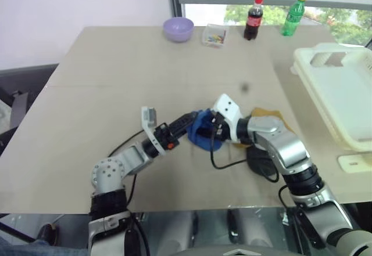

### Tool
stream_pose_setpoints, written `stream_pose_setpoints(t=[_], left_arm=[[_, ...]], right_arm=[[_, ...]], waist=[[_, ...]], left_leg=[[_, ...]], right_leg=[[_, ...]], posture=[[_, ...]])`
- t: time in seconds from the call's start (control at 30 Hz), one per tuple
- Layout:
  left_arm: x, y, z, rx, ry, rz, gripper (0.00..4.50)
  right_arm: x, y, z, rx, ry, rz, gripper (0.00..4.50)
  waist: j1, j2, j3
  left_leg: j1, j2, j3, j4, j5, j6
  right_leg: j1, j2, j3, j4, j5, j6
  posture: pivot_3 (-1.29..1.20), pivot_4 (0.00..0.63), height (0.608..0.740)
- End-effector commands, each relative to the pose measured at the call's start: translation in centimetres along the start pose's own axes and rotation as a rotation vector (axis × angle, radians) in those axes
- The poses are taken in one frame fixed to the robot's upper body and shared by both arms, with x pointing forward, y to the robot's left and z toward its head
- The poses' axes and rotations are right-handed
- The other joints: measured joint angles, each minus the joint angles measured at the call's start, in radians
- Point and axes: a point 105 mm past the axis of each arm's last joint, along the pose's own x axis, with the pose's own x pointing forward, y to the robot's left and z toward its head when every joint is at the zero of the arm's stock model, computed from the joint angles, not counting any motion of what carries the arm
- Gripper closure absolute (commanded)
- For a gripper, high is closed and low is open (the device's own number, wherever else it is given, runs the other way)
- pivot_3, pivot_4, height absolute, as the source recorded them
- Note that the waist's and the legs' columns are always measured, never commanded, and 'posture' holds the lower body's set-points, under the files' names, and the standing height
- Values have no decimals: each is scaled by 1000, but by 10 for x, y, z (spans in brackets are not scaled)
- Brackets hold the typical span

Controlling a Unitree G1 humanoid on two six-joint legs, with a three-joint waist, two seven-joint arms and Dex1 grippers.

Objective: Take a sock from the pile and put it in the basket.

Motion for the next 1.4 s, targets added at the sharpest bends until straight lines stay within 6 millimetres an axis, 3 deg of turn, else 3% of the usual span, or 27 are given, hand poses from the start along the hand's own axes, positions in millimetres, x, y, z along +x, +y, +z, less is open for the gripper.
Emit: stream_pose_setpoints(t=[0.03,0.2,0.5,0.7,0.93,1.17,1.23,1.4], left_arm=[[-1,-11,6,23,-7,-39,549],[-7,-15,8,29,-12,-46,549],[-7,-14,-2,29,24,-34,549],[-3,-18,-4,39,46,-58,501],[4,-12,-16,56,123,-44,501],[14,5,-29,64,203,-9,501],[15,8,-27,62,193,-9,501],[15,8,-28,61,199,-20,501]], right_arm=[[1,9,0,-25,-14,11,2008],[4,10,-2,-41,-40,-8,2008],[-13,11,1,-75,-54,1,2008],[-22,8,-5,-59,-26,-23,52],[-45,-7,-8,-45,-20,-116,52],[-68,5,0,57,-117,-60,52],[-69,11,2,75,-132,-29,52],[-49,7,2,104,-136,-74,52]], waist=[[-1,0,0],[-2,0,1],[1,-1,1],[1,-1,1],[2,-1,1],[6,-2,1],[2,-2,1],[1,-2,1]], left_leg=[[0,0,0,0,0,0],[0,0,1,0,0,0],[0,0,1,0,0,0],[0,0,1,1,0,1],[0,0,1,1,0,0],[0,0,1,1,-2,4],[0,0,1,1,-2,4],[1,1,2,1,-2,4]], right_leg=[[0,0,0,0,0,0],[0,0,1,0,0,0],[0,0,1,0,0,0],[0,0,0,0,0,0],[0,0,1,0,0,0],[1,0,1,0,0,0],[1,0,1,0,0,0],[1,1,1,1,0,1]], posture=[[0,150,735],[0,150,735],[0,150,735],[0,150,735],[0,150,735],[0,150,735],[0,150,735],[0,150,735]])
